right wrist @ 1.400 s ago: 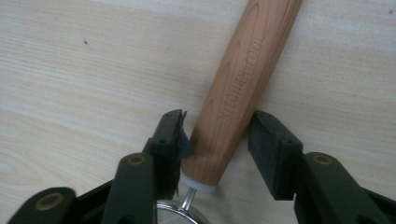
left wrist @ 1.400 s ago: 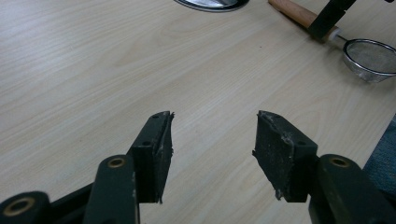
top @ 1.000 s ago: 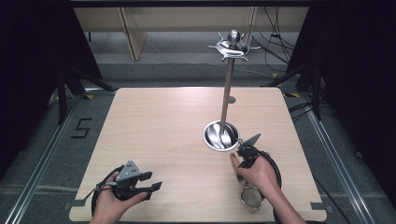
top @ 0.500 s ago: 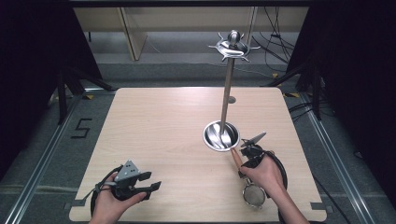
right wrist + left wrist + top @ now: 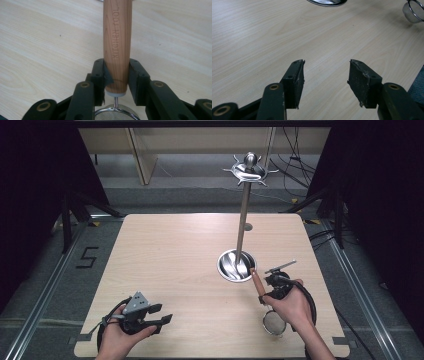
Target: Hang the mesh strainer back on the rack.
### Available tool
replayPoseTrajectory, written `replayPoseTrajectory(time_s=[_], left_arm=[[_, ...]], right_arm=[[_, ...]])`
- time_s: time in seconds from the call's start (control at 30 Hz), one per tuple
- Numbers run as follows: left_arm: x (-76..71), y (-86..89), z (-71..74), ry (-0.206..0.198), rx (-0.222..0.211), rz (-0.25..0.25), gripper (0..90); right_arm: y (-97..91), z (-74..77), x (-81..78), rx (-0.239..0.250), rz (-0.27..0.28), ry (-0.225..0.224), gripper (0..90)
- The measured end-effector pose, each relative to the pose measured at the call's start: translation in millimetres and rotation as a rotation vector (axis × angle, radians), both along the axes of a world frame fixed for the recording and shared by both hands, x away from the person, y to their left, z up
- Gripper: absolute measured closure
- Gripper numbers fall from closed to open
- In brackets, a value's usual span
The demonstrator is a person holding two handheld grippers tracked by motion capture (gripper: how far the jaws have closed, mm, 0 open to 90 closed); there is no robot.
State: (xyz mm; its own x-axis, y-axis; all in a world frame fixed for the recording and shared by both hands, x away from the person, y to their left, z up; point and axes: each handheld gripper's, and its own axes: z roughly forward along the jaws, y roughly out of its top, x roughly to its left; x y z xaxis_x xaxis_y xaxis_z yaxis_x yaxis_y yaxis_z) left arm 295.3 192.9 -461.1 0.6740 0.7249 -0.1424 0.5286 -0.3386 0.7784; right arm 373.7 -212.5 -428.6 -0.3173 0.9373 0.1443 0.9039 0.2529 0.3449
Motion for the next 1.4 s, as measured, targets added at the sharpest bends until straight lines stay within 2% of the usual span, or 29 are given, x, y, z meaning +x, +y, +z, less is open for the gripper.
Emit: replayPoseTrajectory(time_s=[0.03,0.13,0.17,0.27,0.33,0.37,0.43,0.47,0.5,0.73,0.77,0.87,0.9,0.97,1.03,1.07,1.1,1.17,1.2,1.23,1.3,1.37,1.4], left_arm=[[0.4,-0.1,0.1,-0.001,0.001,0.001,45.1],[0.0,-0.1,0.7,0.002,-0.007,-0.003,45.1],[-1.1,-0.7,0.7,-0.007,-0.012,0.008,45.1],[-1.9,-1.4,0.6,-0.010,-0.017,0.016,45.1],[-1.9,-2.1,0.2,0.004,-0.029,0.020,45.1],[-1.9,-2.0,0.3,0.001,-0.027,0.019,45.1],[-0.8,-0.5,0.7,-0.002,-0.012,0.000,45.1],[-0.6,-0.2,1.1,0.005,-0.009,-0.004,45.1],[-0.5,-0.2,1.1,0.004,-0.009,-0.004,45.1],[-0.9,-0.3,1.2,-0.003,-0.008,0.006,45.1],[-0.9,-0.6,0.8,-0.008,-0.012,0.007,45.0],[-1.1,-1.1,0.6,-0.008,-0.019,0.010,45.0],[-0.8,-0.5,0.8,-0.008,-0.012,0.007,45.0],[-0.4,-0.5,0.4,-0.007,-0.016,0.004,45.0],[-0.3,-0.2,0.8,0.000,-0.011,-0.001,45.0],[-0.3,-0.2,0.8,0.001,-0.011,-0.002,45.0],[-0.3,-0.6,0.4,-0.007,-0.014,0.003,45.0],[-0.2,-0.4,0.5,-0.008,-0.014,0.002,45.0],[0.1,0.8,1.3,0.000,-0.001,-0.008,45.0],[-0.1,0.6,1.3,0.000,-0.003,-0.007,45.0],[-0.2,0.8,1.3,0.000,-0.003,-0.006,45.0],[0.0,1.7,1.8,0.002,0.008,-0.012,45.0],[0.0,1.7,1.9,0.002,0.008,-0.012,44.9]], right_arm=[[-2.2,1.8,-0.2,0.017,-0.012,-0.011,69.4],[-7.0,3.7,0.2,0.014,0.006,-0.030,69.4],[-9.4,5.6,0.3,0.031,-0.001,-0.046,69.4],[-12.7,6.6,0.0,0.037,0.025,-0.072,69.4],[-14.2,9.6,0.0,0.040,0.013,-0.084,69.4],[-14.3,10.9,0.0,0.059,0.017,-0.092,69.4],[-15.6,12.6,0.3,0.054,0.018,-0.102,69.4],[-17.4,13.2,0.3,0.055,0.036,-0.111,69.4],[-18.0,12.1,1.5,0.060,0.035,-0.140,69.4],[-20.4,17.3,0.6,0.068,0.030,-0.155,69.4],[-21.5,18.1,1.2,0.086,0.045,-0.177,69.4],[-21.1,21.7,-0.7,0.088,0.037,-0.172,69.4],[-21.9,23.2,-0.2,0.115,0.047,-0.172,69.4],[-24.2,22.6,1.1,0.118,0.072,-0.200,69.4],[-24.7,23.1,1.0,0.134,0.072,-0.211,69.4],[-24.1,24.7,0.3,0.136,0.060,-0.203,69.4],[-25.1,23.9,0.8,0.134,0.071,-0.221,69.4],[-24.9,25.6,0.4,0.136,0.062,-0.215,69.4],[-25.9,24.4,1.2,0.133,0.070,-0.240,69.4],[-26.1,25.3,1.0,0.123,0.054,-0.238,69.4],[-27.3,24.5,1.6,0.115,0.073,-0.260,69.4],[-23.0,28.7,-2.1,0.154,0.023,-0.218,69.4],[-23.0,29.4,-2.2,0.159,0.024,-0.222,69.4]])
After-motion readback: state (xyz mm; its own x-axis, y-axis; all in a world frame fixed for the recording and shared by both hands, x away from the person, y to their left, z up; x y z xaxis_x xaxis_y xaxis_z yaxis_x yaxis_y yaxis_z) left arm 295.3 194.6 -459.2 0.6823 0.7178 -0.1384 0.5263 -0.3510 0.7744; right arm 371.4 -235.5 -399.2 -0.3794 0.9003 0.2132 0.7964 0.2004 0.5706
